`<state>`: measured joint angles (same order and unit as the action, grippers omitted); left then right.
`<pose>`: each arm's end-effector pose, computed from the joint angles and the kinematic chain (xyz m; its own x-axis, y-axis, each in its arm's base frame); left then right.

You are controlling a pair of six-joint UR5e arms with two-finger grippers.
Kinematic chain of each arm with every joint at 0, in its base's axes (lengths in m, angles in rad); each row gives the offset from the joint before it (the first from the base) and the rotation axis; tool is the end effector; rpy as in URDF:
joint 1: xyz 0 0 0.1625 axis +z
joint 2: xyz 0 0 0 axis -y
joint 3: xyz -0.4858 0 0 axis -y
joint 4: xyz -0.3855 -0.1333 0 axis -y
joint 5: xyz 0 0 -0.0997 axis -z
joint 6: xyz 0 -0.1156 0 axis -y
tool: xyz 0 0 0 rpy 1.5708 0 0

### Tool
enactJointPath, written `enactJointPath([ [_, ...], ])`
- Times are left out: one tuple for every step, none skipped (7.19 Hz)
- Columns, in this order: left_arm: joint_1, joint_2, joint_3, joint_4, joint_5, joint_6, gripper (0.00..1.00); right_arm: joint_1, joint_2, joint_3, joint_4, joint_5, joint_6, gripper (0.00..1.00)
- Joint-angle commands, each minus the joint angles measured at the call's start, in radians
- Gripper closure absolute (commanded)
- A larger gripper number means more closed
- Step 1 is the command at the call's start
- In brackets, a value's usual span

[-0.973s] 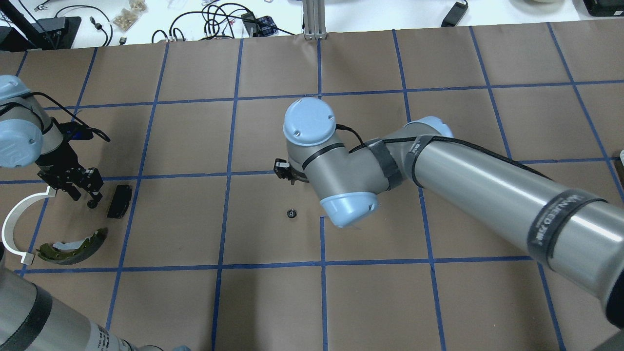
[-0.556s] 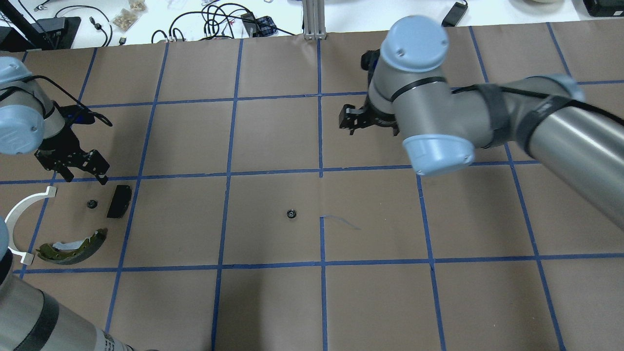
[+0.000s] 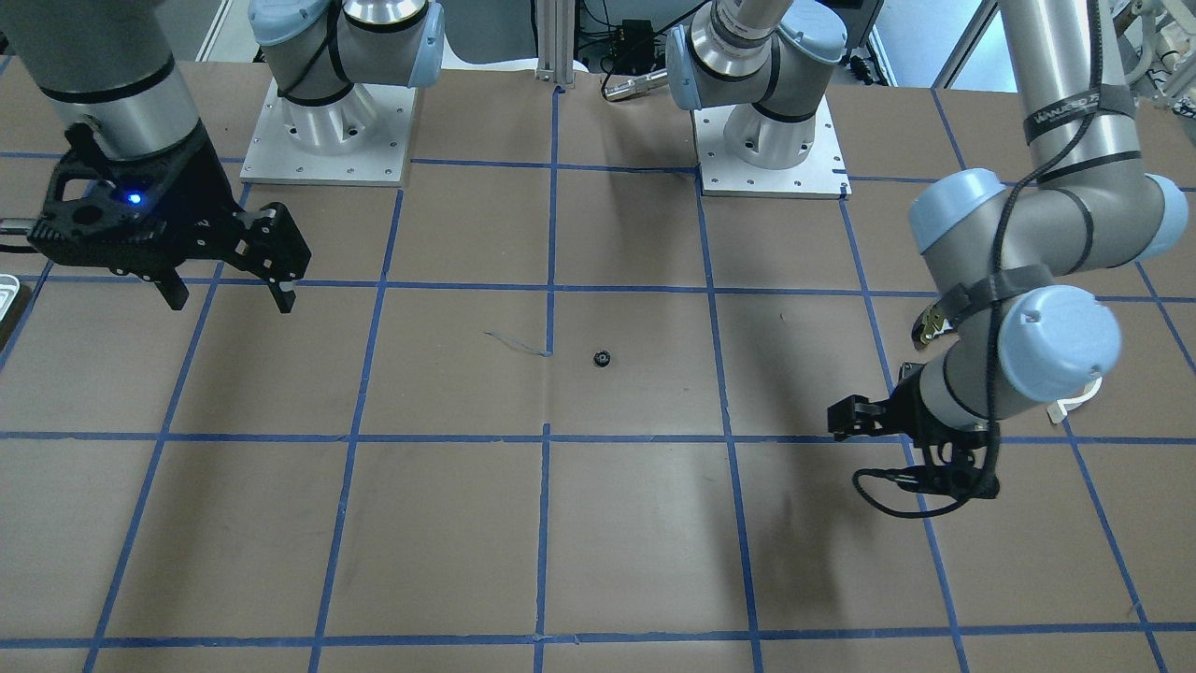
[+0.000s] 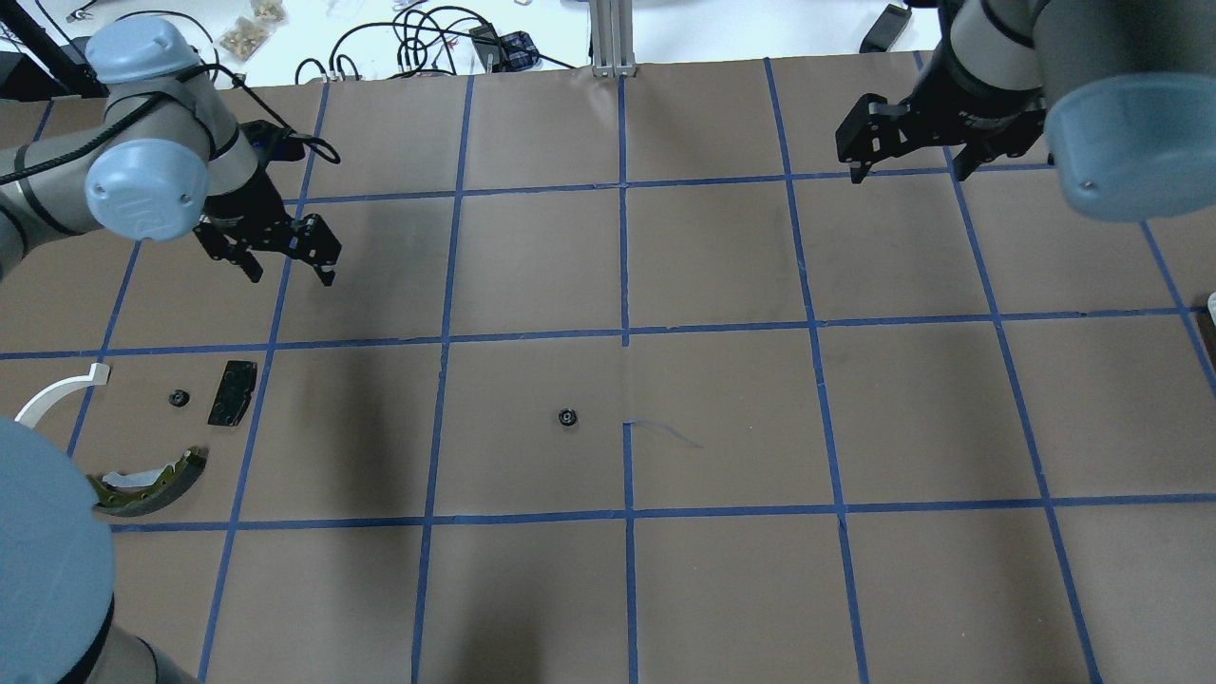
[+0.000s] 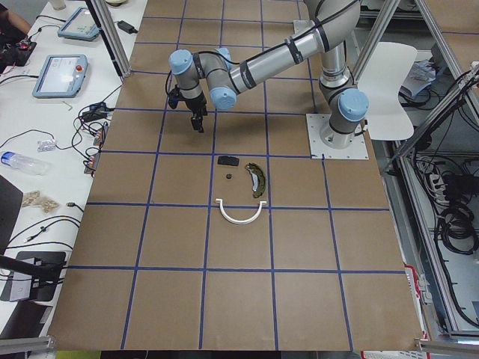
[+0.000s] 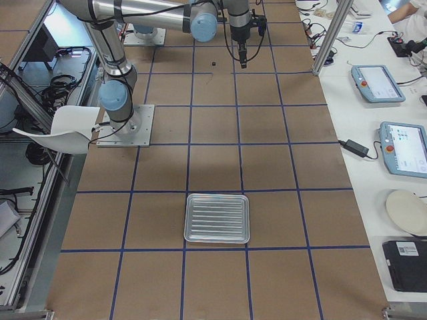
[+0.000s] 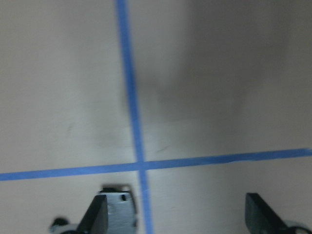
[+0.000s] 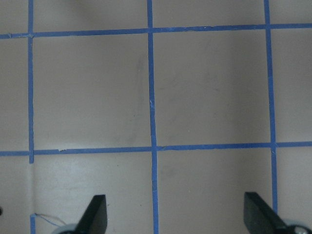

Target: Place bearing gear from tray to pile

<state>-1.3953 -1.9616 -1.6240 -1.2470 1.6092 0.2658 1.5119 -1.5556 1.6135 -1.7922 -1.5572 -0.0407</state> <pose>-0.0189 -0.6313 0.3194 -0.9957 0.0928 -0.0053 0.0914 0.9878 0.1257 0.1047 -0.5165 0.5281 -0.9998 0.0165 -0.0068 0.0174 0.9864 -0.1632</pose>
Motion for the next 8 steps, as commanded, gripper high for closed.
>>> enactJointPath([
  [-0.198,0.016,0.01,-0.006,-0.04,-0.17,0.0,0.025,-0.027,-0.078,0.149,0.009,-0.013,0.0],
  [-0.268,0.01,0.003,-0.006,-0.093,-0.271,0.0,0.098,-0.046,-0.076,0.186,-0.007,-0.01,0.0],
  [-0.31,-0.009,-0.002,-0.003,-0.1,-0.287,0.0,0.109,-0.04,-0.075,0.186,-0.021,-0.011,0.0],
  [-0.342,-0.017,-0.007,0.0,-0.101,-0.321,0.0,0.099,-0.037,-0.067,0.194,-0.058,-0.013,0.0],
  [-0.379,-0.016,-0.029,0.001,-0.117,-0.341,0.0,0.097,-0.043,-0.067,0.195,-0.052,-0.011,0.0],
  [-0.395,-0.013,-0.071,0.012,-0.117,-0.349,0.0,0.097,-0.04,-0.067,0.192,-0.049,-0.011,0.0],
  [-0.395,-0.013,-0.104,0.039,-0.12,-0.349,0.0,0.097,-0.041,-0.067,0.188,-0.047,-0.011,0.0],
  [-0.399,-0.016,-0.131,0.044,-0.124,-0.349,0.0,0.103,-0.044,-0.061,0.201,-0.049,0.001,0.0],
])
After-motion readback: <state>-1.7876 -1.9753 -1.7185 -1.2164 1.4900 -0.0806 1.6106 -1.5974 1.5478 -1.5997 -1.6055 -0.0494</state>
